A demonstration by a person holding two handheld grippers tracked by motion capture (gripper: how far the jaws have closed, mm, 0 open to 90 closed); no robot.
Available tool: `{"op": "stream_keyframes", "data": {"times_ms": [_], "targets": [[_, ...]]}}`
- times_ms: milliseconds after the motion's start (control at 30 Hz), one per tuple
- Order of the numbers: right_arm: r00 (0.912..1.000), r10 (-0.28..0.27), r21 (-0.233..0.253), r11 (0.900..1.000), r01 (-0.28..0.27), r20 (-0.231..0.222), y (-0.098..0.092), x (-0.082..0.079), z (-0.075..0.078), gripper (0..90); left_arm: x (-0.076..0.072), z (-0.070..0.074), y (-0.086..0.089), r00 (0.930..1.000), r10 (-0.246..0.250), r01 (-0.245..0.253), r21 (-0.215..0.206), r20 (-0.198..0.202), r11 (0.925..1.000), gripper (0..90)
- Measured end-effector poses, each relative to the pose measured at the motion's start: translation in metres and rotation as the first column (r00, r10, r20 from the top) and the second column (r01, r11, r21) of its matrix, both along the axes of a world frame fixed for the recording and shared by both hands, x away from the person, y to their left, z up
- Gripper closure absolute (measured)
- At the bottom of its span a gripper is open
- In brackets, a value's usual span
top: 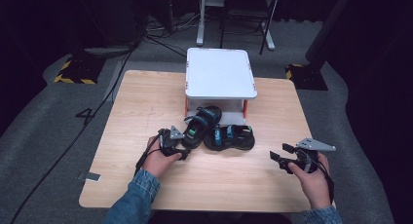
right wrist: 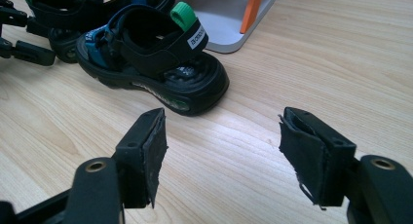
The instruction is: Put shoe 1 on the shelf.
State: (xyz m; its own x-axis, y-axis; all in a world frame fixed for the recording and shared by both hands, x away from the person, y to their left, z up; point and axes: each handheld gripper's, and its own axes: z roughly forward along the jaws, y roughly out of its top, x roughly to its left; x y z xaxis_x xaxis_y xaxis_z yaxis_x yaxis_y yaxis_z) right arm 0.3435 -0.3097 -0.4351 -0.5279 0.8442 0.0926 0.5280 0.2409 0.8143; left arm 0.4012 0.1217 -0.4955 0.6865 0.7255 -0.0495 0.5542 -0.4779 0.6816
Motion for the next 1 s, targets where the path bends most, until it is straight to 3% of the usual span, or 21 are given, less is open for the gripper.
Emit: {"op": "stream_keyframes", "data": {"times_ms": [167, 267, 333, 433, 667, 833, 933, 1000], "targets": [[1.0000, 0.009, -0.001, 1.000, -0.009, 0.003, 0.001, 0.001, 0.000, 34.6, -0.003, 0.002, -0.002, 0.9998, -0.021, 0.021, 0.018, -0.005, 0.9996, 35.3], [0.9999, 0.009, 0.001, 1.000, -0.009, 0.006, 0.001, 0.001, 0.001, 34.6, -0.003, 0.007, 0.005, 0.9996, -0.024, 0.023, -0.049, -0.012, 0.9985, 37.4], [0.9999, 0.009, 0.002, 1.000, -0.009, 0.007, 0.000, 0.000, 0.002, 34.6, -0.003, 0.010, 0.007, 0.9998, -0.021, 0.021, -0.061, -0.002, 0.9979, 32.8], [1.0000, 0.006, 0.004, 1.000, -0.006, 0.005, 0.000, 0.000, 0.002, 34.6, -0.005, 0.026, 0.009, 0.9980, -0.005, 0.009, -0.075, 0.063, 0.9971, 27.4], [1.0000, 0.005, 0.000, 1.000, -0.005, 0.000, 0.000, -0.001, 0.000, 34.6, -0.001, 0.036, -0.007, 0.9931, -0.024, 0.036, -0.098, 0.115, 0.9945, 21.0], [1.0000, -0.004, -0.004, 1.000, 0.004, -0.005, -0.002, -0.004, -0.002, 34.6, 0.009, 0.034, -0.015, 0.9928, 0.004, 0.010, -0.109, 0.120, 0.9940, 31.7], [0.9999, -0.012, -0.002, 1.000, 0.012, -0.005, -0.005, -0.005, -0.002, 34.6, 0.012, 0.037, -0.014, 0.9945, 0.000, 0.011, -0.099, 0.104, 0.9950, 44.1], [0.9998, -0.018, 0.000, 1.000, 0.018, -0.007, -0.006, -0.006, -0.002, 34.6, 0.016, 0.039, -0.010, 0.9948, -0.002, 0.011, -0.092, 0.102, 0.9957, 57.0]]}}
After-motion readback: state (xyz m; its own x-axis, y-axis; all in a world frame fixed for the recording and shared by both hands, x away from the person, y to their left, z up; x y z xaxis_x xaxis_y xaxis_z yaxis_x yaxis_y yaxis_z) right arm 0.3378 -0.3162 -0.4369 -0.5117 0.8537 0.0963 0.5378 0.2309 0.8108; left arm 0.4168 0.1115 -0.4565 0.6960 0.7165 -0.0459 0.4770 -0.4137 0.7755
